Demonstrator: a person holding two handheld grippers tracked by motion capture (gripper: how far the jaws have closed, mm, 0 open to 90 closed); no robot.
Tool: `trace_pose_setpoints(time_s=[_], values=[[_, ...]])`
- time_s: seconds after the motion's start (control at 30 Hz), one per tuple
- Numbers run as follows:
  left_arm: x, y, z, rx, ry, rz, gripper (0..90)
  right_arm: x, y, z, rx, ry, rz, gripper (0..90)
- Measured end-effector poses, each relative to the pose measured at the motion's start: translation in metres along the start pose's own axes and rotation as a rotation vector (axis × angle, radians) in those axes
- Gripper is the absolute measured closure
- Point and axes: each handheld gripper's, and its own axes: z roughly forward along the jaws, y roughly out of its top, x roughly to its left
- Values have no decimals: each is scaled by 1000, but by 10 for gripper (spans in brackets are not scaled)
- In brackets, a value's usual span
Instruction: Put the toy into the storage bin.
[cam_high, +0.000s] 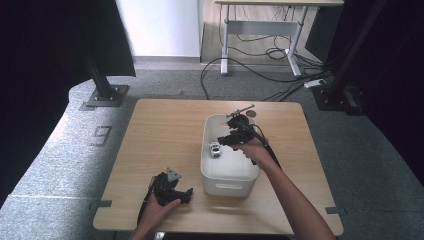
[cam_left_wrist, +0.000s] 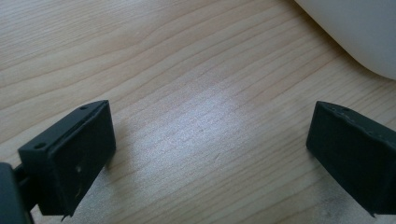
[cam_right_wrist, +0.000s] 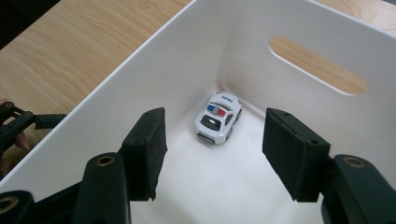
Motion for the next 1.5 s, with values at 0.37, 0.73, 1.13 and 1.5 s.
trace_pose_setpoints(time_s=[0.37, 0.73, 1.13, 1.5], values=[[0, 0, 0, 0, 0, 0, 12, -9, -15, -30, -76, 4, -5, 396], [0, 0, 0, 0, 0, 0, 12, -22, -37, -56, -160, 14, -4, 398], [0, 0, 0, 1, 1, -2, 9, -36, -65, -82, -247, 20, 6, 397], [0, 0, 0, 1, 0, -2, 9, -60, -98, -96, -310, 22, 59, 394]])
